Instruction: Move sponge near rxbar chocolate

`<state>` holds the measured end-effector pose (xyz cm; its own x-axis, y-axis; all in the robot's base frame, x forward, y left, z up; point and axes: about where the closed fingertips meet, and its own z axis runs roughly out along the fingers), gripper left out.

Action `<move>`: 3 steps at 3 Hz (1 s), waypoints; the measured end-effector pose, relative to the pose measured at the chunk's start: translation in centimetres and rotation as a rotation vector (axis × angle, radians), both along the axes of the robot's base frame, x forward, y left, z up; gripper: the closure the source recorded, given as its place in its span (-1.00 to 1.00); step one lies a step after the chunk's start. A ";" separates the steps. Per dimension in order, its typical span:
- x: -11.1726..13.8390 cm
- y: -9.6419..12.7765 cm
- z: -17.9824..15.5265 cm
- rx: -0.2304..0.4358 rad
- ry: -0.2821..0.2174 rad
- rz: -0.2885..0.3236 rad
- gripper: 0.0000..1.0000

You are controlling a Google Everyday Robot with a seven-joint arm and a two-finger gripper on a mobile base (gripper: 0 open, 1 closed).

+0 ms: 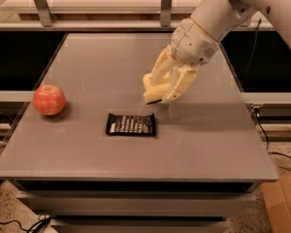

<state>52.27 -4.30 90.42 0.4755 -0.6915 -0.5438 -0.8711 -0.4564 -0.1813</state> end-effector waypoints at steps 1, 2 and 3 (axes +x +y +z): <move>0.3 0.3 -0.1 0.010 -0.006 0.003 1.00; 0.2 1.1 -0.5 0.036 -0.003 0.062 1.00; -0.4 1.9 -0.8 0.065 0.003 0.129 1.00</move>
Offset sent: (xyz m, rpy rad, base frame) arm -0.0091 0.0133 -0.0095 0.0611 0.0237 0.1736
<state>51.82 -2.42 89.66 0.5565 -0.5879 -0.5872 -0.8066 -0.5519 -0.2118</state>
